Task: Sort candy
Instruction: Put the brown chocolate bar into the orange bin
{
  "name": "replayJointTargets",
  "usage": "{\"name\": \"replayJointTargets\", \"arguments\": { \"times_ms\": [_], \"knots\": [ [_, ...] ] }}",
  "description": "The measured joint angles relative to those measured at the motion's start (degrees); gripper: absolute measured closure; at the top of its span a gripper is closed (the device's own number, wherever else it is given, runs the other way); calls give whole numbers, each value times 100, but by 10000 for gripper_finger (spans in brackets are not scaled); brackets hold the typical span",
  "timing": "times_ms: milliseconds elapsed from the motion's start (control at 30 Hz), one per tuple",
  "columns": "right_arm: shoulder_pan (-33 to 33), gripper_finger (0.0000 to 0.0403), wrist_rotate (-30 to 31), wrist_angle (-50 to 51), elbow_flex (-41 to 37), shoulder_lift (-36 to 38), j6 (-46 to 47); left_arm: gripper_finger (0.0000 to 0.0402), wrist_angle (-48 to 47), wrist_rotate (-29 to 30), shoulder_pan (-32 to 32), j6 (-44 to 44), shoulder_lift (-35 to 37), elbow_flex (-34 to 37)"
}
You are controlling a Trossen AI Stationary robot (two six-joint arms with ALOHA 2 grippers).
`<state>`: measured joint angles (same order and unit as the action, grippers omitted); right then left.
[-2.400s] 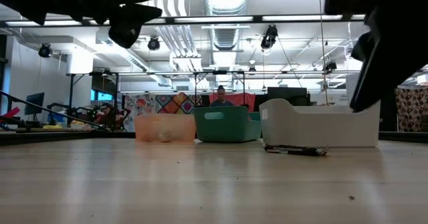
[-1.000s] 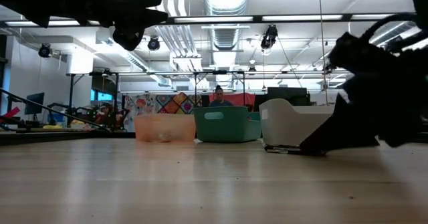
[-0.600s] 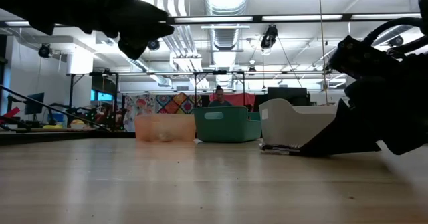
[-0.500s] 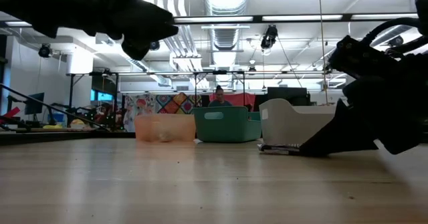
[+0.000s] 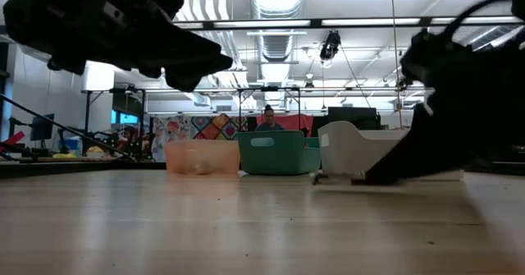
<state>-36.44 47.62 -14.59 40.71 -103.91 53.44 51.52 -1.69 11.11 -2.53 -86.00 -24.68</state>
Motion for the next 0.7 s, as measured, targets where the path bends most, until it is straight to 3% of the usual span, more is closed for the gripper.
{"name": "replayJointTargets", "arguments": {
  "times_ms": [233,700],
  "knots": [
    [57,345,-262,-212,0,601,104,257,80,-239,165,682,-627,-351],
    [462,351,-1703,-1292,4,1086,449,190,5,-197,236,1368,-1703,-1244]
  ]
}}
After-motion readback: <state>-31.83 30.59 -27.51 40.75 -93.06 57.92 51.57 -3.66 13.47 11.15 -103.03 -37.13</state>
